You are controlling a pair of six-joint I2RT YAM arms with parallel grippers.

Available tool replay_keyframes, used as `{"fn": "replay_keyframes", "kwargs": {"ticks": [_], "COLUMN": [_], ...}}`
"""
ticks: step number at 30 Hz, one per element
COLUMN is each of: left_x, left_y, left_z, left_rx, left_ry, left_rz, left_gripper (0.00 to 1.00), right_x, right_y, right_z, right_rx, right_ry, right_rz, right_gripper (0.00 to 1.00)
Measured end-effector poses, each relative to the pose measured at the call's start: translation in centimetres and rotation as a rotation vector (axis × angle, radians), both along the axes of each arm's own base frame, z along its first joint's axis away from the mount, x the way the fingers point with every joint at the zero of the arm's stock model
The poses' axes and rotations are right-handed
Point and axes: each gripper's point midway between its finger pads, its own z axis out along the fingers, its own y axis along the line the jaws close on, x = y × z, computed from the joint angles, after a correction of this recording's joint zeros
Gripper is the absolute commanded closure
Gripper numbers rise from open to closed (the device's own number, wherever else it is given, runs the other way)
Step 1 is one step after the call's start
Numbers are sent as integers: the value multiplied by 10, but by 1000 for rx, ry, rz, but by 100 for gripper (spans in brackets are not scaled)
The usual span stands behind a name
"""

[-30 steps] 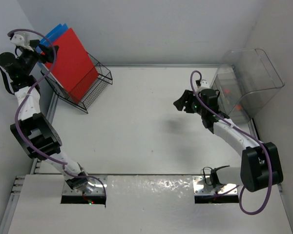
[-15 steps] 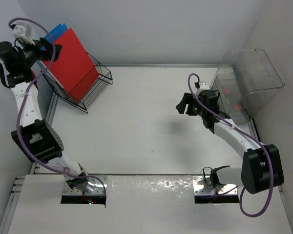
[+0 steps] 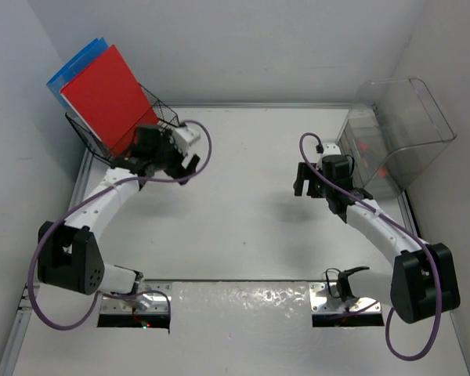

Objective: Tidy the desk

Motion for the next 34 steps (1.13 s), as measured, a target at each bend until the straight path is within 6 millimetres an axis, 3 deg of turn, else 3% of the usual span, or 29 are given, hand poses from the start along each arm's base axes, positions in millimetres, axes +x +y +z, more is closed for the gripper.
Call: {"fn": "replay_keyframes", "kwargs": {"ticks": [2, 4, 7, 15, 22, 34], "left_x": [-21, -43, -59, -65, -66, -59], "left_y": [-1, -5, -7, 14, 18, 15], "left_z": [-49, -83, -106, -127, -137, -134], "left_rx": [85, 151, 204, 279, 300, 285], "left_ry": [90, 158, 189, 134, 116, 74], "left_rz": [-7, -42, -70, -28, -25, -20], "left_gripper": [18, 18, 18, 17, 17, 17], "right_x": [-7, -15, -27, -50, -46, -45], "right_y": [-7, -13, -26, -42, -45, -45], "right_z": [-6, -12, -18, -23, -15, -16], "right_rx": [-26, -52, -100, -131, -132, -128], "right_ry": [15, 28, 22, -53, -101, -98], "right_rz": [-14, -29, -51, -79, -97, -105], "right_gripper": [14, 11, 9, 5, 4, 1]}}
